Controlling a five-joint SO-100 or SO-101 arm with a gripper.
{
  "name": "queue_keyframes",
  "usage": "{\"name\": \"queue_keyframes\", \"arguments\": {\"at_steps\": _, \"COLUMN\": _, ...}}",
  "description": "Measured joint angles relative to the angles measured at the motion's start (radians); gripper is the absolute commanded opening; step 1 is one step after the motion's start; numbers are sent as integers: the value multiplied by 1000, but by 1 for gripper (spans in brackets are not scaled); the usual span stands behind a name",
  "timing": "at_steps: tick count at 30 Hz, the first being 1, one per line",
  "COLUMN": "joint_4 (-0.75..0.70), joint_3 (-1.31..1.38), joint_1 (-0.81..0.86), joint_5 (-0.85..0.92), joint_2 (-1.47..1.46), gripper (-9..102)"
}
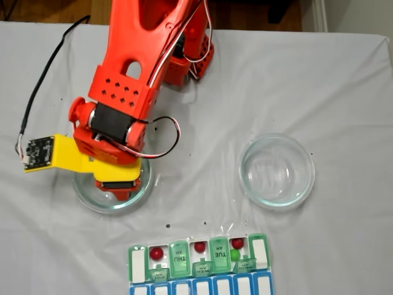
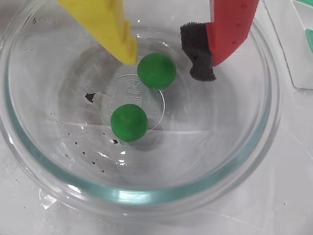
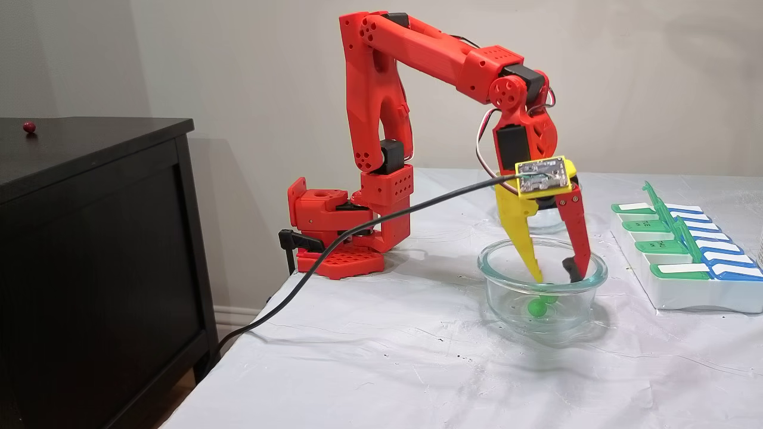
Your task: Sort medicines into box.
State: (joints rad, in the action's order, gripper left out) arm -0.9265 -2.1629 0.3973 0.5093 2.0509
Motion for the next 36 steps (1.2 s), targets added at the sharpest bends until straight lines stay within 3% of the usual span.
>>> {"name": "queue_keyframes", "arguments": {"at_steps": 31, "joint_4": 133, "joint_3": -92, "joint_1": -31, "joint_5": 26, "joint_2": -40, "gripper": 20}}
{"name": "queue_keyframes", "arguments": {"at_steps": 36, "joint_4": 149, "joint_3": -115, "joint_1": -31, "joint_5": 28, "joint_2": -34, "gripper": 13}}
